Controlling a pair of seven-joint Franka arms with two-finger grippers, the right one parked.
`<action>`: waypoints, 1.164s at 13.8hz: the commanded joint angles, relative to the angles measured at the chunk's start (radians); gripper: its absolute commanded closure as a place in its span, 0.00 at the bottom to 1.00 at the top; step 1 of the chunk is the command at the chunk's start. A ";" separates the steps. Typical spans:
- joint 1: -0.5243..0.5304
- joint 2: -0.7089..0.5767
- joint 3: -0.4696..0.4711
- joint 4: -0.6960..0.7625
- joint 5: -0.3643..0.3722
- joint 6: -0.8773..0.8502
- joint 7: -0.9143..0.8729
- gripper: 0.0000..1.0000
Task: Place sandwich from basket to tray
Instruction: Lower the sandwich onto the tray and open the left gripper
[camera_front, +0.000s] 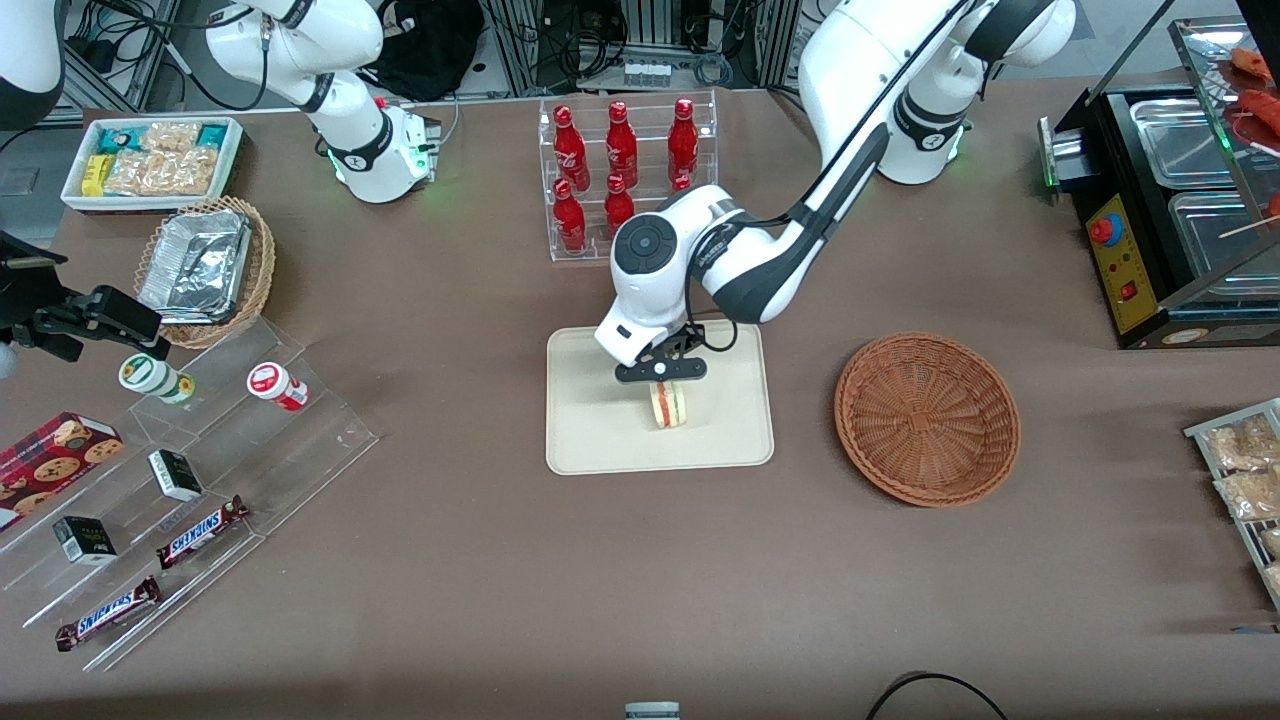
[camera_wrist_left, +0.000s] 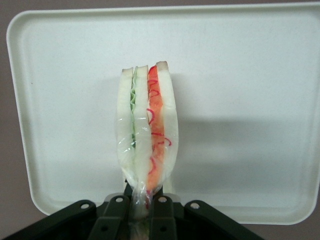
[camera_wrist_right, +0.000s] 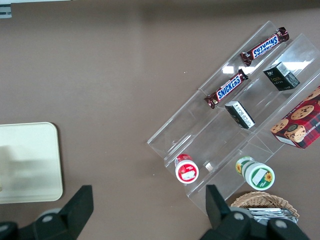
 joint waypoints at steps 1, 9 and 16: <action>-0.021 0.026 0.013 0.023 0.023 0.036 -0.028 0.86; -0.020 0.040 0.013 0.021 0.022 0.055 -0.028 0.01; 0.078 -0.263 0.040 -0.022 0.004 -0.173 -0.140 0.00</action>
